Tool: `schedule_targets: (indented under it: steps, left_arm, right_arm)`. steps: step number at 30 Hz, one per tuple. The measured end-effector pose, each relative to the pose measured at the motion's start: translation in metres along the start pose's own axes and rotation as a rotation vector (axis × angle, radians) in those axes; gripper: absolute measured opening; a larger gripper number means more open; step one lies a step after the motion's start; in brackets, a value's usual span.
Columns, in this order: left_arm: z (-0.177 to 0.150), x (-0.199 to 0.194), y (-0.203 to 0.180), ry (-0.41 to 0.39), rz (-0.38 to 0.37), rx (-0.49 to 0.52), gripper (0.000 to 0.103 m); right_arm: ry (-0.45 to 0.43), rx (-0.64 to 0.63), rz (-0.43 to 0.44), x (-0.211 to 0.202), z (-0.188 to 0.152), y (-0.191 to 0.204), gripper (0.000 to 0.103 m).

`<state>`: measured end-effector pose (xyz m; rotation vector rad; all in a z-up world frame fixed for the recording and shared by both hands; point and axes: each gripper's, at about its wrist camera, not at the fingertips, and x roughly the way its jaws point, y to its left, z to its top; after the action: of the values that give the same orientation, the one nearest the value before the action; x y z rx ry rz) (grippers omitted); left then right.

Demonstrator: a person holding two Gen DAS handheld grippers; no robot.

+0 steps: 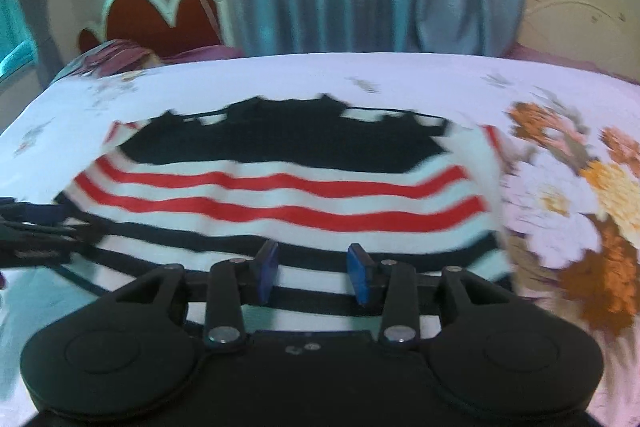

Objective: Fold small clothes

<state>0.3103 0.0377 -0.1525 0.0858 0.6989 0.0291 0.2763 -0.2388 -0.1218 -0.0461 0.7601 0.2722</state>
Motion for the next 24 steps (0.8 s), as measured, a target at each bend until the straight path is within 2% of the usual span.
schedule_targets:
  steps: [3, 7, 12, 16, 19, 24]
  left_arm:
    - [-0.006, 0.002, 0.006, 0.005, -0.016, -0.020, 0.072]
    - [-0.009, 0.000, 0.006, 0.010, -0.020, -0.009, 0.073]
    - [-0.009, -0.004, 0.010, 0.026, -0.038, -0.040, 0.074]
    - [-0.008, -0.007, 0.010, 0.040, -0.049, -0.056, 0.075]
    - [-0.008, -0.010, 0.012, 0.056, -0.070, -0.079, 0.078]
    - [-0.011, -0.015, 0.010, 0.087, -0.103, -0.101, 0.084]
  right_arm:
    - [0.013, -0.019, 0.017, 0.010, 0.001, 0.020, 0.037]
    - [0.087, -0.071, -0.028, 0.029, -0.007, 0.028, 0.038]
    - [0.070, -0.046, -0.039, 0.016, -0.007, 0.028, 0.041]
    - [0.047, -0.033, -0.047, 0.010, -0.005, 0.030, 0.048]
    - [0.078, -0.032, -0.063, 0.014, -0.006, 0.031, 0.048]
    - [0.065, -0.015, -0.067, 0.004, -0.006, 0.030, 0.048]
